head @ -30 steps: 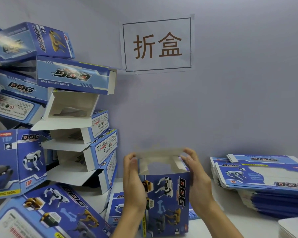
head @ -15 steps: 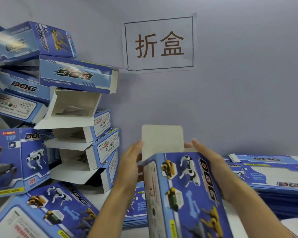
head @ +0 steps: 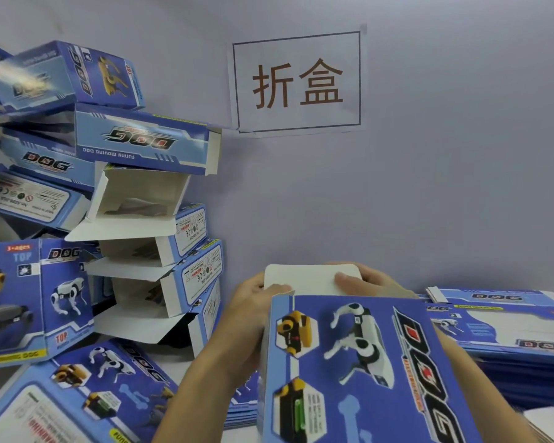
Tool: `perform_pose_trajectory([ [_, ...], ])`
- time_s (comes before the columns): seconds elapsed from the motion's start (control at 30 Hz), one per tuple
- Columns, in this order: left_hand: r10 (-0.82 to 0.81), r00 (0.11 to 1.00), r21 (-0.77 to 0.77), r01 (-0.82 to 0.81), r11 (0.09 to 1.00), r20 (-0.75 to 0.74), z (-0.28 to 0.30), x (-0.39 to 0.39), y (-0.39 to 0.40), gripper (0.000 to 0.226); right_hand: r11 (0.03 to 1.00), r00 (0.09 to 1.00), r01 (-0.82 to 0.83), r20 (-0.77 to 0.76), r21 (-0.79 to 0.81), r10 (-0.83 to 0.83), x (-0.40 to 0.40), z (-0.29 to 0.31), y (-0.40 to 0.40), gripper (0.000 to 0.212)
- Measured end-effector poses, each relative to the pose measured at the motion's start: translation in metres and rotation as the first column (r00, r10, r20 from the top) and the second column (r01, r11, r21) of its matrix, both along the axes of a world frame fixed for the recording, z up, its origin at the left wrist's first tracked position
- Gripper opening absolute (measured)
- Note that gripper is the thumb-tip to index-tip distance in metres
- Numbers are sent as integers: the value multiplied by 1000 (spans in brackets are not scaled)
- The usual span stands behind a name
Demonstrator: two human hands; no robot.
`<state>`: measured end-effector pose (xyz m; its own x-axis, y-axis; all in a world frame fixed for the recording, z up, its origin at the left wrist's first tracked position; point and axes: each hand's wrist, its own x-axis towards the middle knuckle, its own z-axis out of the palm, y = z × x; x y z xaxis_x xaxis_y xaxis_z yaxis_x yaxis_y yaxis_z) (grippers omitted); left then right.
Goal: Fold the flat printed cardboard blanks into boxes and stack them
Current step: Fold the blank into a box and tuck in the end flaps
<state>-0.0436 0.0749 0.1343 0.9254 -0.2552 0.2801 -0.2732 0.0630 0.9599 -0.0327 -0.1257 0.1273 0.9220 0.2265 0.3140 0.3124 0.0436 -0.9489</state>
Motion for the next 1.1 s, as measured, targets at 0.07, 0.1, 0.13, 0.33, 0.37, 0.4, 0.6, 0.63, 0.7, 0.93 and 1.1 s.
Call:
perform_pose_trajectory([
  [0.07,62,997,-71,-65,995,-56,-1,-1,-7,18,999,999,51,20,-5,-51,2,0,3,22],
  [0.1,66,996,-119,-73,990,-64,-4,-2,-7,12,997,997,71,30,-20,-70,3,-1,4,17],
  [0.13,77,995,-152,-86,985,-64,-7,-4,-6,8,996,996,84,36,-43,-82,3,-2,5,14],
  [0.33,126,992,-126,-126,984,-4,-10,0,-4,13,996,995,72,74,-55,-68,3,-6,7,15],
  [0.37,136,991,-119,-134,984,4,-10,0,-4,13,997,995,57,85,-52,-53,3,-7,7,16],
  [0.4,148,989,-108,-145,984,18,-10,0,-4,12,998,995,39,97,-48,-34,2,-8,7,18],
  [0.6,188,979,-91,-180,979,81,-10,0,-3,8,1000,989,2,145,-10,-1,5,-10,5,16],
  [0.63,193,978,-79,-187,979,74,-11,0,-3,9,1000,989,19,148,-25,-15,6,-11,5,13],
  [0.7,199,978,-72,-195,978,64,-12,1,-3,13,998,990,47,137,-48,-41,8,-11,4,15],
  [0.93,98,992,-239,-113,964,-74,-9,8,-4,38,952,956,280,59,125,-289,8,-7,-14,18],
  [1.1,-52,993,-57,46,997,-107,-8,5,11,60,761,817,557,-57,334,-573,7,-6,-39,7],
])
